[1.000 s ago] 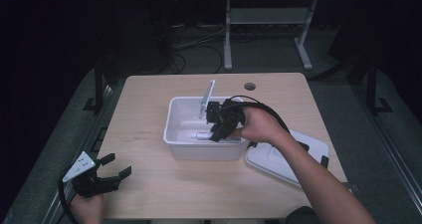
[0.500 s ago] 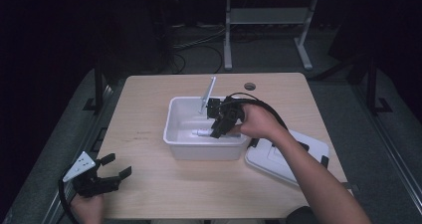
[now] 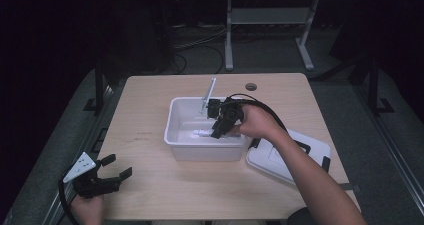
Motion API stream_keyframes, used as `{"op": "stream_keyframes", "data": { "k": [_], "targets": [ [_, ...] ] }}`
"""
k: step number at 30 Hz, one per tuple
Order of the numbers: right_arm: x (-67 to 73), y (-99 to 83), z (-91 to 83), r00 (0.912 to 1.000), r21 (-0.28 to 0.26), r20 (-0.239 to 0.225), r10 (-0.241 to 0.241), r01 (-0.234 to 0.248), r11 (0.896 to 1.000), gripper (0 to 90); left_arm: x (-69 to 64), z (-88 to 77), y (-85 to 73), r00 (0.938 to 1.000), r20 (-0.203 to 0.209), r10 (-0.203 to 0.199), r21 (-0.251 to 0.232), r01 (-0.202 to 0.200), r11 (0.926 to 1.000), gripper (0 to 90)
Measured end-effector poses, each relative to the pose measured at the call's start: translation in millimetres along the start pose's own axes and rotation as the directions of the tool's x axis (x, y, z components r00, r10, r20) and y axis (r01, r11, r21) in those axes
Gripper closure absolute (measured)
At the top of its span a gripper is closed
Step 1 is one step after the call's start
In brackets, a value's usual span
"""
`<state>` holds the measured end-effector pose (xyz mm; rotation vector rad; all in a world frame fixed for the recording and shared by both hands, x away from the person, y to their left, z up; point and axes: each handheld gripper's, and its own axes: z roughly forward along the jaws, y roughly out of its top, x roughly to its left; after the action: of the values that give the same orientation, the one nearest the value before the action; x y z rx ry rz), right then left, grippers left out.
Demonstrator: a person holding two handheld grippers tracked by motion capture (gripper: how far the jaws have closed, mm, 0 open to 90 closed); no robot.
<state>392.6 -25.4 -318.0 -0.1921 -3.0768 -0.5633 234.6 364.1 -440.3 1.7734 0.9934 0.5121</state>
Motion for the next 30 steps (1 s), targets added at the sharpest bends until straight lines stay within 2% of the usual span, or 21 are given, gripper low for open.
{"op": "stream_keyframes", "data": {
  "k": [30],
  "targets": [
    [-13.9, -11.9, 39.8, 0.9966, 0.041, -0.062, 0.054, -0.051, 0.998, 71.2, -0.2, 0.2, 0.2, 1.0, 0.0, 0.0, -0.002, 0.0, 1.0, 13.4]
  ]
}}
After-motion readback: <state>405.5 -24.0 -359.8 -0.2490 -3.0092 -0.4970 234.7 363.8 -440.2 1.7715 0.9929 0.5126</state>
